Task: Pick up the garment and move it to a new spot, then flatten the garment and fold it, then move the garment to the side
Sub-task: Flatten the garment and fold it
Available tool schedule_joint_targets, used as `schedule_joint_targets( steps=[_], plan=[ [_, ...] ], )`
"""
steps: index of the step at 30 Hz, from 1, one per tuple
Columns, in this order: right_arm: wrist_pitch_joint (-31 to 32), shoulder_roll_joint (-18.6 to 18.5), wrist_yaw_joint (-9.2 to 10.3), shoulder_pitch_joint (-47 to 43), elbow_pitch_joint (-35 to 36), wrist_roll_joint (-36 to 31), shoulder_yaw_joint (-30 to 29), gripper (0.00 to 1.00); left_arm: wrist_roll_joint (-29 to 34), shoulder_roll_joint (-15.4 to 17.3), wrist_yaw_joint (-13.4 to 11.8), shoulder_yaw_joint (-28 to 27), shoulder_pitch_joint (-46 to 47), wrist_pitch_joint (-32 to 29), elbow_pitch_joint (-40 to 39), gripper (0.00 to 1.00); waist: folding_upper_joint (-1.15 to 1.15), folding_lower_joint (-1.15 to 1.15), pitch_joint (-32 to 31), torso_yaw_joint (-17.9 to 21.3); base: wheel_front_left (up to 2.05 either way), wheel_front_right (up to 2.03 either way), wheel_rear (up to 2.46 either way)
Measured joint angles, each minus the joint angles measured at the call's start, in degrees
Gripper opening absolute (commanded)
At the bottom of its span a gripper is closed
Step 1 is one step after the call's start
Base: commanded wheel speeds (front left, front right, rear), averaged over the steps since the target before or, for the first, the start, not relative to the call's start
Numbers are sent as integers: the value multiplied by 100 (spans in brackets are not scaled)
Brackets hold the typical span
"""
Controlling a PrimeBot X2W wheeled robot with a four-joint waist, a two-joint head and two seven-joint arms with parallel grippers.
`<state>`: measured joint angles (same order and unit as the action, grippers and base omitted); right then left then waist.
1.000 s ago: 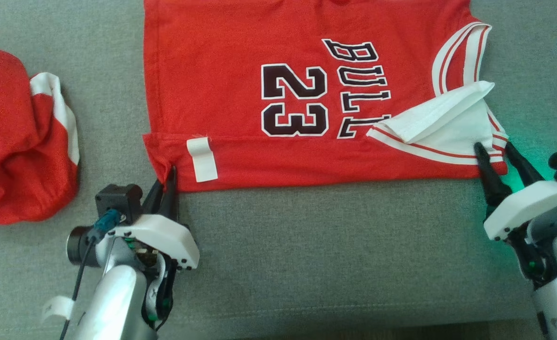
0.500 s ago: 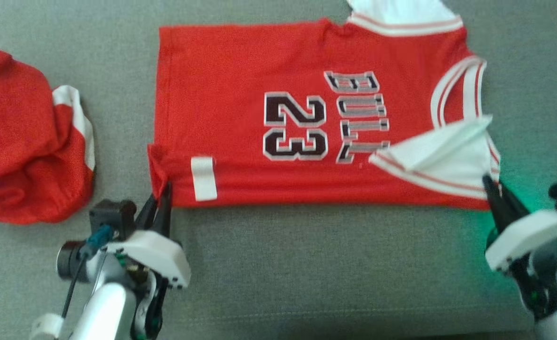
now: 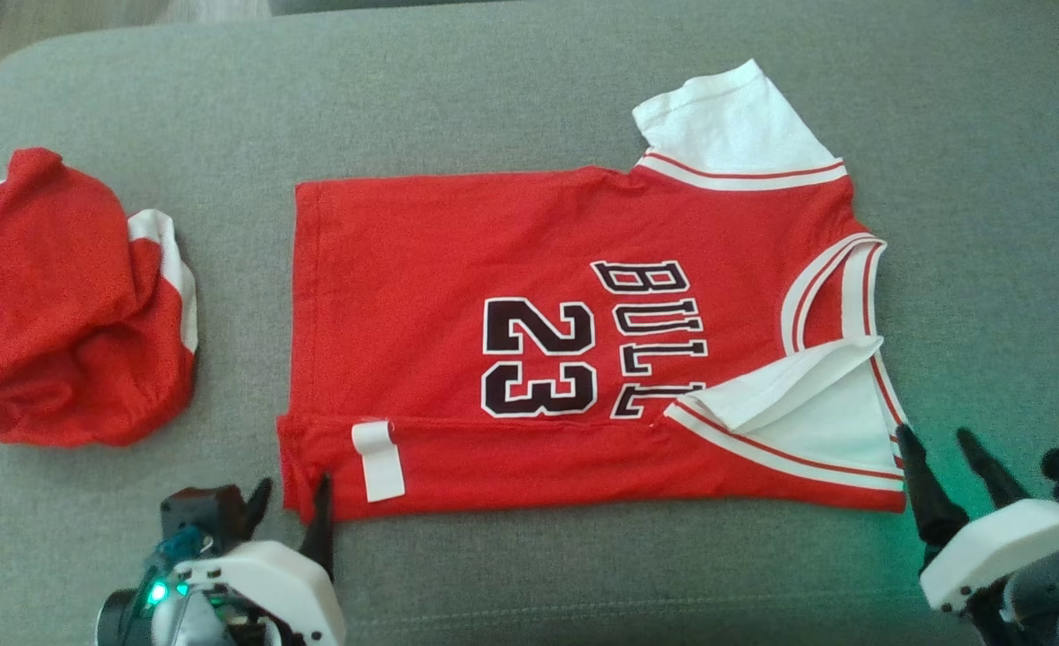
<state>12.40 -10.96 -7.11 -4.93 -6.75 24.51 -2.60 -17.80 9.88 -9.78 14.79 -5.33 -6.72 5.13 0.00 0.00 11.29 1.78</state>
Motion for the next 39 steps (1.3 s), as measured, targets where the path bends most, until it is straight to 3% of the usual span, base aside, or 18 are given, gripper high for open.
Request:
schedule_joint_targets(
  steps=[3, 11, 18, 27, 31, 35, 39],
  plan=[
    [-211, 26, 0, -15, 181, -145, -70, 100, 20, -8, -111, -43, -22, 109, -13, 100, 0, 0, -57, 8, 0, 0, 0],
    [-1051, 200, 0, 8, 1178, -844, -281, 100, 512, -51, -404, -75, 98, 1094, -486, 100, 0, 0, -284, 51, 0, 0, 0],
    [-979, 255, 0, 40, 1726, -988, -101, 100, 670, -27, -493, -71, 399, 1293, -895, 100, 0, 0, -385, 113, 0, 0, 0],
    [-849, 292, 0, 82, 1887, -996, 24, 100, 673, 8, -588, -66, 392, 1235, -931, 100, 0, 0, -351, 132, 0, 0, 0],
    [-834, 316, 0, 83, 1906, -996, -20, 100, 744, 27, -573, 8, 433, 1148, -910, 100, 0, 0, -264, 119, 0, 0, 0],
    [-826, 357, 0, 110, 1957, -995, -60, 100, 703, 23, -289, 175, 946, 1096, -650, 100, 0, 0, -44, 105, 0, 0, 0],
    [-827, 359, 0, 318, 1957, -953, -30, 100, 595, -26, -10, 227, 2050, 966, 130, 100, 0, 0, 289, 113, 0, 0, 0]
  ],
)
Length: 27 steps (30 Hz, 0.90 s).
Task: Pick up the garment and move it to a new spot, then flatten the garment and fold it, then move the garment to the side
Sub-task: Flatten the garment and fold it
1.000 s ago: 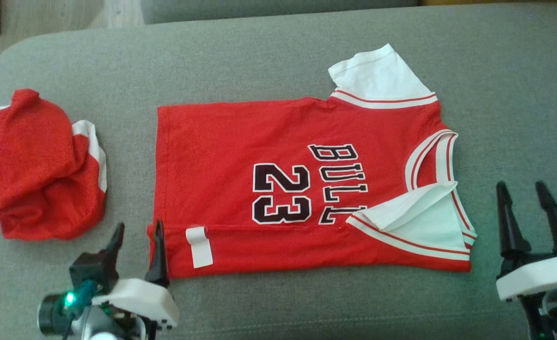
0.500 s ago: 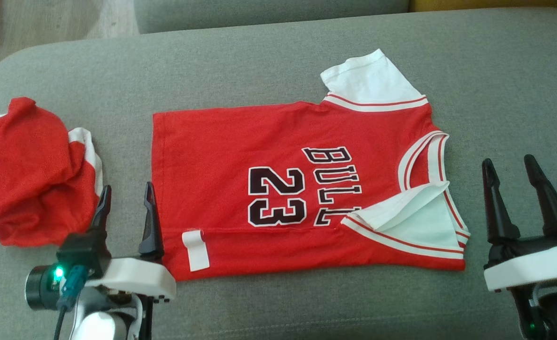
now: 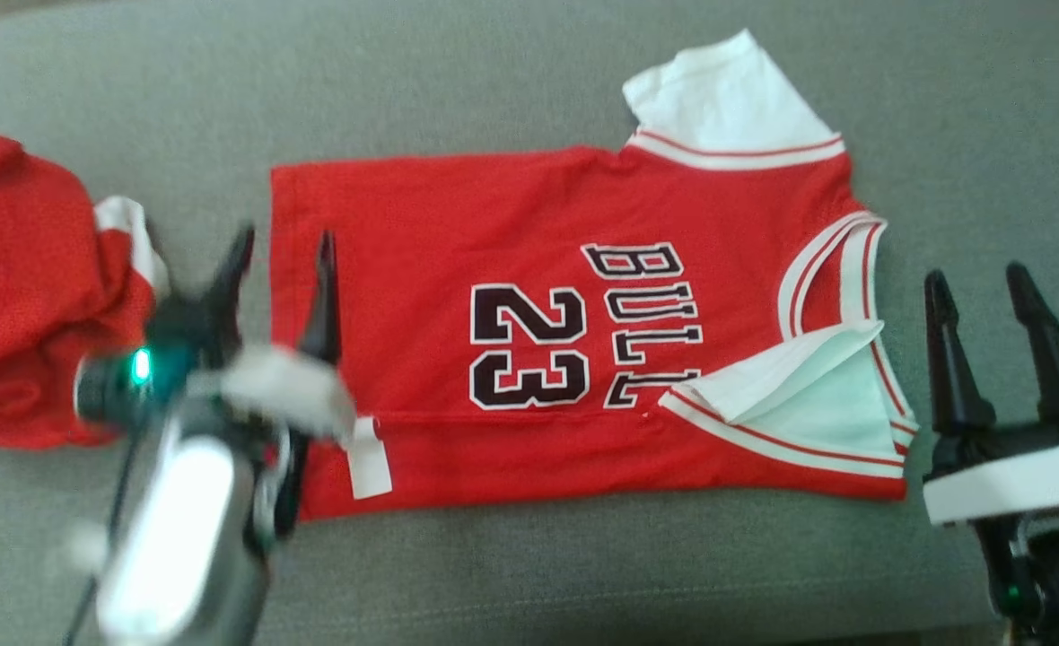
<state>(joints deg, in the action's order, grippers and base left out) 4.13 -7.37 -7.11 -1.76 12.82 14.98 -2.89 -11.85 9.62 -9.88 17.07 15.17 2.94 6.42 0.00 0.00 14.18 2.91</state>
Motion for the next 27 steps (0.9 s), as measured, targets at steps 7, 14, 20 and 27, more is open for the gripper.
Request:
schedule_joint_targets(
  steps=[7, 14, 20, 27],
  plan=[
    [-82, -7, 0, 405, -125, 123, 183, 100, -356, -68, 438, -192, 1809, -232, 2128, 100, 0, 0, 618, 119, 0, 0, 0],
    [-174, -12, 0, 602, -356, 226, 280, 100, -527, 18, 634, -346, 2976, -601, 3914, 100, 0, 0, 1013, 349, 0, 0, 0],
    [-219, -14, 0, 604, -520, 285, 279, 100, -683, 12, 779, -436, 3510, -840, 4537, 0, 0, 0, 1084, 391, 0, 0, 0],
    [-179, -112, 0, 713, -743, 300, 193, 100, -692, -42, 922, -313, 3692, -858, 4922, 0, 0, 0, 1019, 318, 0, 0, 0]
  ],
)
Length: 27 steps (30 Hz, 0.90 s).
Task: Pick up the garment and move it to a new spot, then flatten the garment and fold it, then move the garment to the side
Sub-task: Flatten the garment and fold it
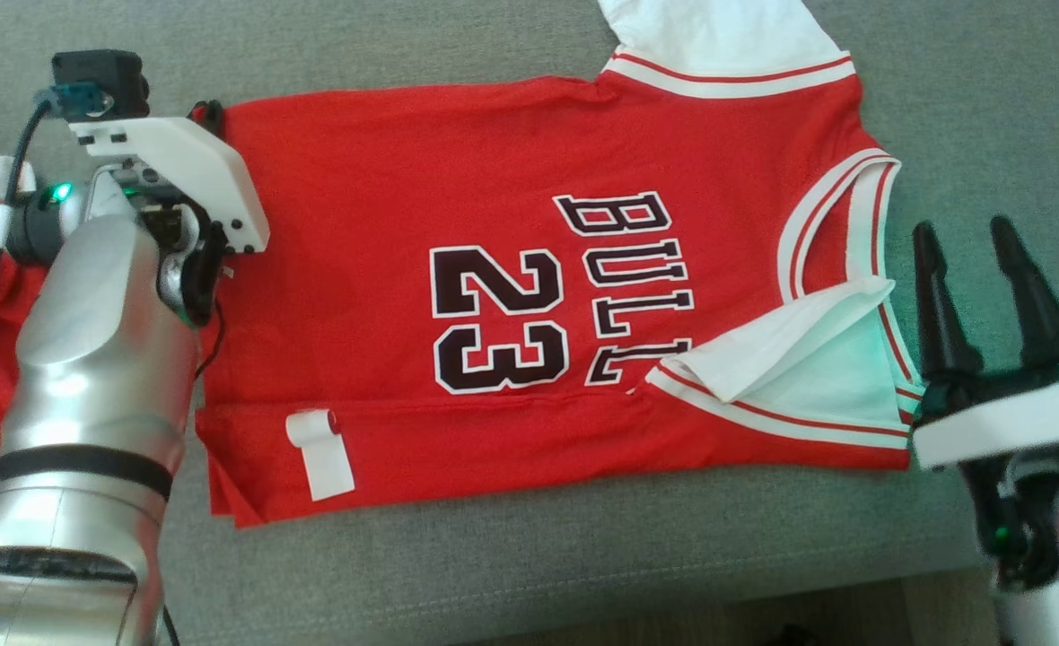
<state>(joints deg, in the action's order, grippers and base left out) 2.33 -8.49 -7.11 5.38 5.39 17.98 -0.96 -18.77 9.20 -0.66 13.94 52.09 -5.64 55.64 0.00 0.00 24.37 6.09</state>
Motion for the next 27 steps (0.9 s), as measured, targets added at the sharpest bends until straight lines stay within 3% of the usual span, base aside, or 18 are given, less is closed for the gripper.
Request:
schedule_joint_targets(
  steps=[5, 14, 23, 27],
  plan=[
    [84, -288, 0, 439, -381, 187, 2, 100, -1, -42, 16, 34, 9, 253, 115, 0, 0, 0, -4, -58, 0, 0, 0],
    [337, -1116, 0, 2201, -1991, 946, 232, 100, 9, -353, 18, 235, 438, 494, 134, 0, 0, 0, 322, -375, 0, 0, 0],
    [839, -1615, 0, 4512, -3707, 1451, 1400, 100, 52, -755, 125, 578, 896, 832, 91, 0, 0, 0, 835, -972, 0, 0, 0],
    [1112, -1742, 0, 5099, -4359, 1533, 1844, 100, -10, -826, 169, 726, 984, 924, 103, 0, 0, 0, 922, -1145, 0, 0, 0]
  ],
)
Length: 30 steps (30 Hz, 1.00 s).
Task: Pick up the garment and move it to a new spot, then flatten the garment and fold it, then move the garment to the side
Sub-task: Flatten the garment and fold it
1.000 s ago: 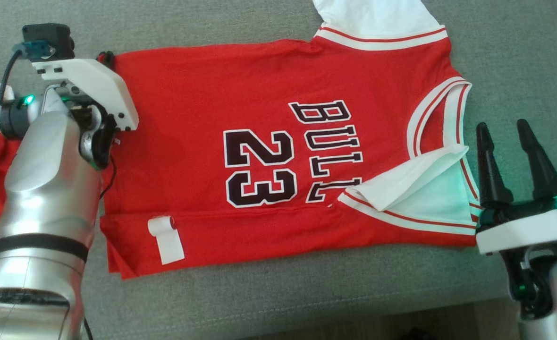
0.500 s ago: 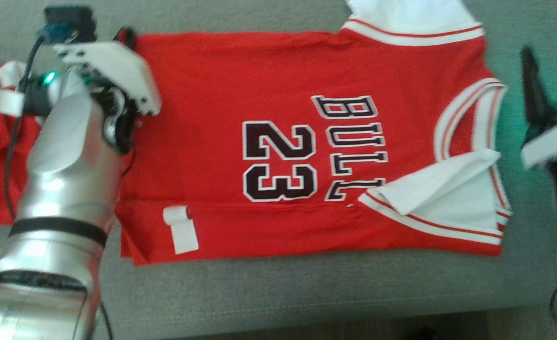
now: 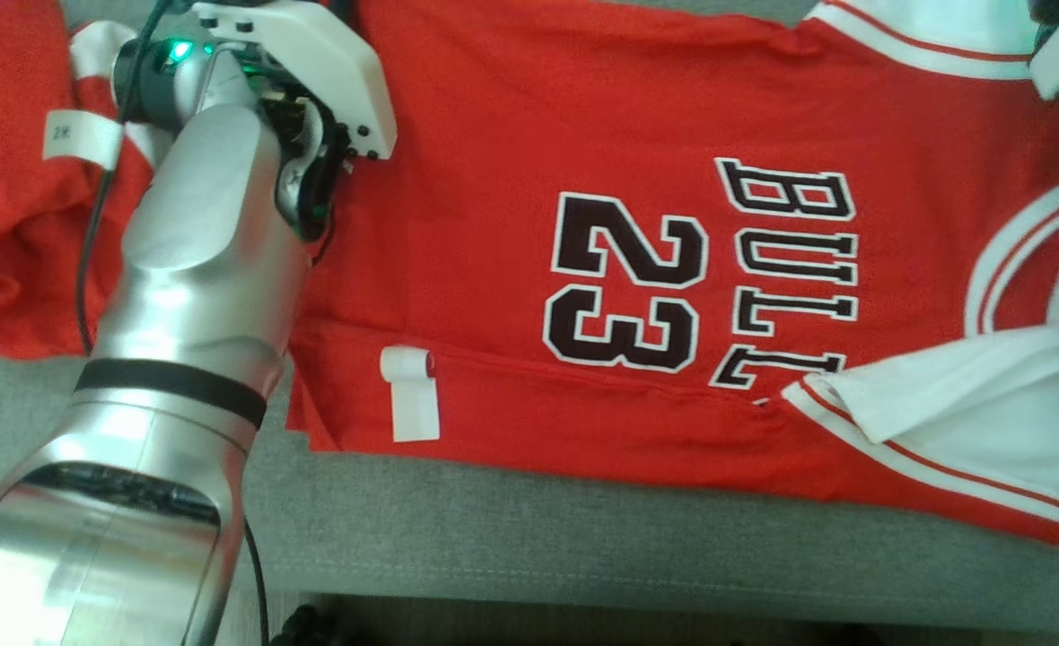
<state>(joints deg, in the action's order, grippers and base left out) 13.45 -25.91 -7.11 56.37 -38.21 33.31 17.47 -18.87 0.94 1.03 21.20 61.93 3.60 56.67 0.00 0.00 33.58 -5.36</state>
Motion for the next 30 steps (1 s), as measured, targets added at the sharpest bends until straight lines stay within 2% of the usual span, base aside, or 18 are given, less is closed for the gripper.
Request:
schedule_joint_targets(
  steps=[4, 9, 10, 12, 16, 20, 24, 30],
  plan=[
    [177, -70, 0, 355, -577, 52, 322, 100, -76, -36, 1, 123, 81, 58, 33, 0, 0, 0, 58, -100, 0, 0, 0],
    [231, -176, 0, 760, -911, 201, 740, 100, -286, -45, 7, 290, 114, 114, 27, 0, 0, 0, 111, -165, 0, 0, 0],
    [293, -187, 0, 826, -957, 259, 829, 96, -328, -44, 4, 323, 126, 132, 25, 0, 0, 0, 122, -171, 0, 0, 0],
    [350, -218, 0, 933, -995, 423, 971, 0, -400, -41, -1, 398, 153, 158, 31, 0, 0, 0, 137, -181, 0, 0, 0],
    [241, -229, 0, 982, -1012, 578, 1170, 0, -467, -38, -30, 433, 163, 233, 75, 0, 0, 0, 125, -172, 0, 0, 0],
    [-171, -348, 0, 963, -977, 795, 1334, 0, -525, -44, -71, 458, 152, 364, 211, 0, 0, 0, 17, -141, 0, 0, 0],
    [-587, -539, 0, 779, -632, 1014, 1459, 0, -533, 0, -86, 458, 22, 535, 293, 0, 0, 0, -162, -76, 0, 0, 0],
    [-1011, -784, 0, 147, 10, 1273, 1664, 0, -558, 240, -56, 465, -300, 680, 268, 0, 0, 0, -498, 80, 0, 0, 0]
  ],
)
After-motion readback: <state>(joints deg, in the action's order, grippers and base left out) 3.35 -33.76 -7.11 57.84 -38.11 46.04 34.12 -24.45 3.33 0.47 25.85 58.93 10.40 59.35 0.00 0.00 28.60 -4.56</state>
